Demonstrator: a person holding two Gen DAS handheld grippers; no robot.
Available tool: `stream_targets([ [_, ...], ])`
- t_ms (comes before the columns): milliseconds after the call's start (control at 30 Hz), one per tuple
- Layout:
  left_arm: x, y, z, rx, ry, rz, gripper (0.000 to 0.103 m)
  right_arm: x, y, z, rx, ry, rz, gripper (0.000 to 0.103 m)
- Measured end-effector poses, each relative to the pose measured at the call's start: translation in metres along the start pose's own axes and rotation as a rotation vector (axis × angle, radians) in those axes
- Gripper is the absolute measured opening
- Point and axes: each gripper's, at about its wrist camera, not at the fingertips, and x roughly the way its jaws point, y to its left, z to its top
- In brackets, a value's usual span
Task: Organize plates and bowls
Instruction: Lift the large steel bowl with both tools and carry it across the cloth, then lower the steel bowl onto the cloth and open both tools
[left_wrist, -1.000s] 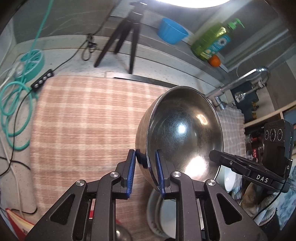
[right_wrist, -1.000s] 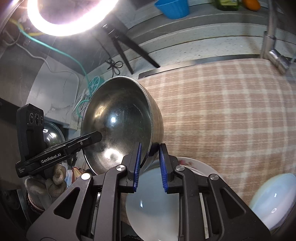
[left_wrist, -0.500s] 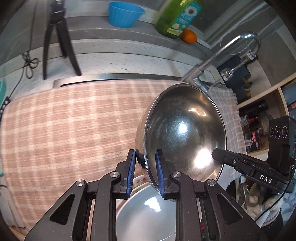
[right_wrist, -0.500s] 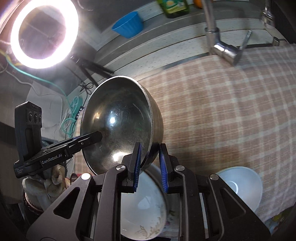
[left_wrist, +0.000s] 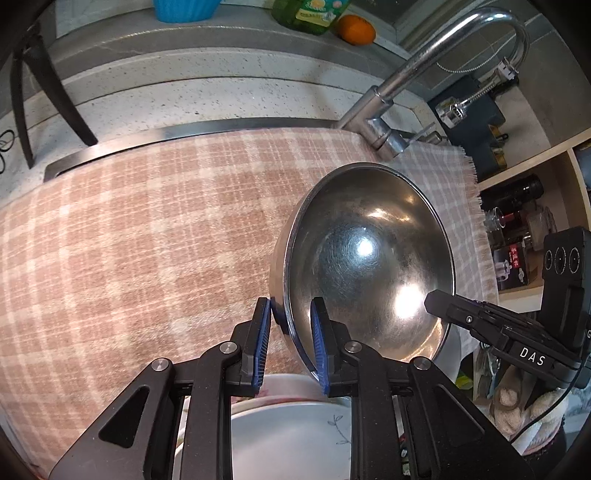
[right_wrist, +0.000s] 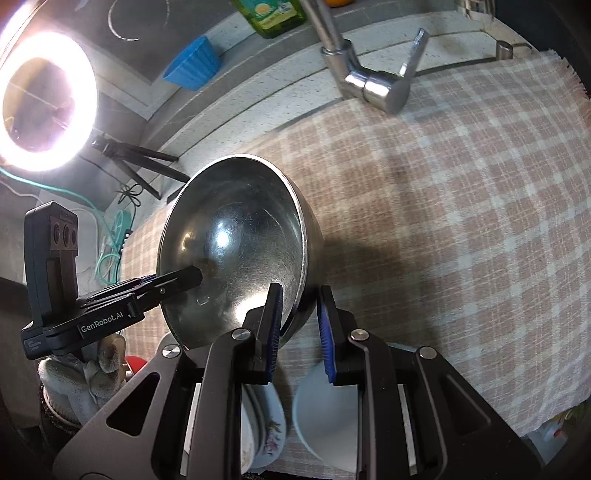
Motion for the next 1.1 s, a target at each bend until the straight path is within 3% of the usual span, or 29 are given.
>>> stream_targets([
  [667,0.017,-0.006,0.0,0.003,0.031,0.027,0.023,0.014,-0.01,0.003,-0.018,0.032,-0.033,0.022],
  [700,0.017,-0.006,0.001,0.002,0.031,0.026,0.024,0.014,-0.009,0.003,-0.025,0.025,-0.038,0.025],
  [767,0.016,-0.007,0.0,0.009,0.031,0.035,0.028,0.009,-0.006,0.002,-0.04,0.005,-0.048,0.049],
  [833,0.012,-0.007,0.0,0.012,0.025,0.037,0.04,0.004,-0.005,0.002,-0.046,-0.024,-0.064,0.065],
  [1100,-0.01,0.004,-0.002,-0.018,-0.019,0.04,0.048,-0.013,-0.009,0.003,-0.025,-0.072,-0.053,0.071],
])
